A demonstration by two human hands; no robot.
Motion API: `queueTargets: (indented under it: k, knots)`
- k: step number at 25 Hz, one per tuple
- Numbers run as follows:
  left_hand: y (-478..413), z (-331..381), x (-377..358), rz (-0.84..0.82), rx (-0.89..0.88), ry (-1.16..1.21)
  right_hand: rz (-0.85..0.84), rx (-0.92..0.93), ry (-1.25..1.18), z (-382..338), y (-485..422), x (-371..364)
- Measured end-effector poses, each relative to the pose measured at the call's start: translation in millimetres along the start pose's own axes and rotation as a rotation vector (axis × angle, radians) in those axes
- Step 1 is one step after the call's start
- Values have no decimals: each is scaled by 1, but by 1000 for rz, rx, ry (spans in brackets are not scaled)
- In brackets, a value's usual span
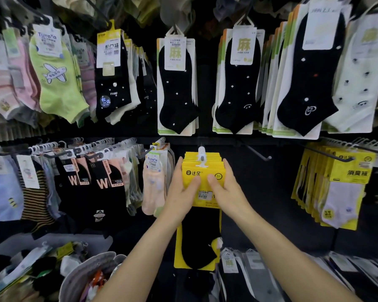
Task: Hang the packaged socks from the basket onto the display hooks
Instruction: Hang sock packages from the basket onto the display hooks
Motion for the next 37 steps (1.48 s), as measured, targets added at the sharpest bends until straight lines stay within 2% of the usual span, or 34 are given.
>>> queueTargets:
  k: [5,10,15,18,21,24,27,30,33,37]
  knots:
    - [-7,-11,-2,-2,44,101,15,-45,10,2,-22,-2]
    - [2,-10,-4,34,-47,65,81,-15,49,7,-12,-2]
    - [12,-5,4,188,-192,-186,293,160,188,-7,-6,16]
    - [17,-5,6,238,-203,-303,289,191,246,-8,-2,19]
    - [11,-9,5,212,-202,-331,283,112,230,-5,-7,19]
    - [3,-16,0,81,-77,-133,142,-71,123,3,-11,11]
    - [-3,-17,-6,9,-68,-29,32,-69,-37,6,-10,-4]
    - [-8,-16,-4,-25,-41,27,15,-36,-36,3,-10,-4]
    - [6,-28,-2,-90,32,34,-82,-13,8,18,5,1]
    - [46,-57,-9,-113,192,46,-206,-136,76,51,38,-10]
Point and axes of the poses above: each hand's wrist, its own y-axis away from the middle knuckle, its own x-axis out of the back of the hand, z = x × y, the point moved 2 cm from there along -y, towards the middle knuckle, and after that the axes turned 1 degree about x, right-handed, at the moved point
